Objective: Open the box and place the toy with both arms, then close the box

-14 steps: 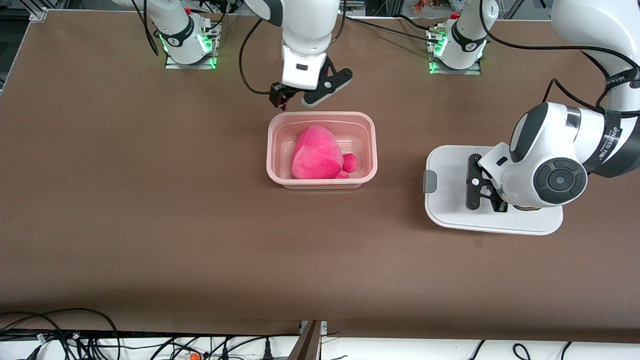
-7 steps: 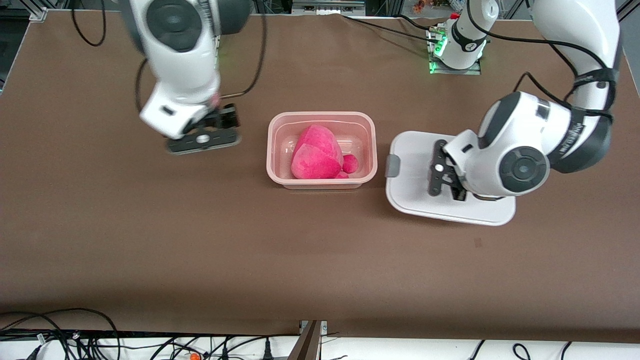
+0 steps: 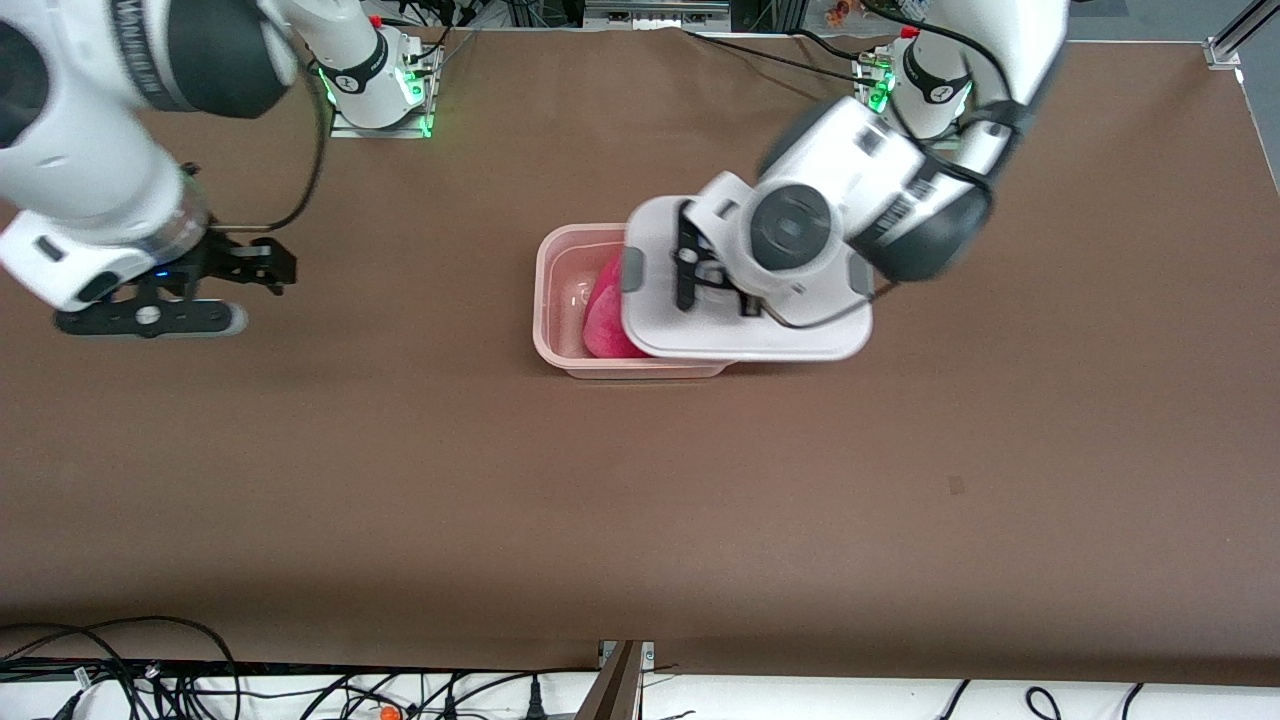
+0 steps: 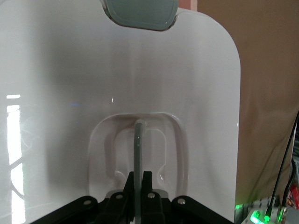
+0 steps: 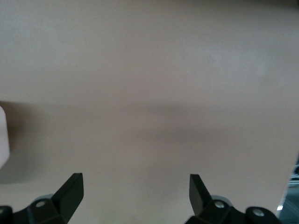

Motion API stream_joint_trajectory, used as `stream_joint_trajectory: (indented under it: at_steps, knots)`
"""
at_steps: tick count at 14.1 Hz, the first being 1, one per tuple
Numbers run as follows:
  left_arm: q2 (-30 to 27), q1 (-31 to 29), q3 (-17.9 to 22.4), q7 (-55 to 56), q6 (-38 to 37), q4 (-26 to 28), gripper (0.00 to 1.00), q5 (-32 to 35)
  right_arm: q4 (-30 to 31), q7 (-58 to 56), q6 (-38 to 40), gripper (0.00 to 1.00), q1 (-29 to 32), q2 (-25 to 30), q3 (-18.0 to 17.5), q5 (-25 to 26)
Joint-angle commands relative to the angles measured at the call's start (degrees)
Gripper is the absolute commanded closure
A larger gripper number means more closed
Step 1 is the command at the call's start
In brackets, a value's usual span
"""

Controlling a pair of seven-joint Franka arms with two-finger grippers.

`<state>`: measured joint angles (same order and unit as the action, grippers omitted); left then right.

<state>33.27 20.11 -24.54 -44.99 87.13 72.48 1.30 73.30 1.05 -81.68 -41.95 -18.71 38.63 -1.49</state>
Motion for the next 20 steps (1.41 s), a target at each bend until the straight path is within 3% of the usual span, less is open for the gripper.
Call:
stream_joint_trajectory:
  at_steps: [1,3,4,6,7,10,15,20]
  knots:
    - [4.77,3.97,1.43,3.59,4.08,-4.36,1.0,-0.42,0.27,0.18,3.79,0.0,13.05,3.58,-11.32,-1.76]
    - [6.71,3.97,1.25,2.89,8.65,-4.71,1.0,-0.68,0.53,3.76,4.86,0.0,26.33,5.52,-25.2,0.42]
    - [6.8,4.14,1.34,2.98,9.8,-4.54,1.0,-0.59,2.01,5.26,4.86,0.0,30.57,7.0,-29.97,1.39]
    - [8.03,4.15,1.34,3.33,12.87,-4.54,1.0,-0.68,8.32,5.37,3.98,0.0,37.7,12.09,-37.19,1.58]
    - [8.21,4.15,1.34,3.33,13.15,-4.45,1.0,-0.68,9.83,4.93,4.07,0.0,39.56,13.25,-38.53,1.58]
    - [8.39,4.32,1.25,3.06,13.24,-3.92,1.0,-0.77,10.02,5.19,3.63,0.0,39.67,17.02,-38.54,1.23]
    - [9.62,5.9,1.34,2.8,15.53,-3.66,1.0,0.46,8.89,4.57,6.69,0.0,39.75,15.64,-36.35,1.23]
    - [10.41,6.69,1.34,2.8,15.61,-3.66,1.0,1.95,8.53,5.19,6.53,0.0,39.67,15.46,-36.34,1.58]
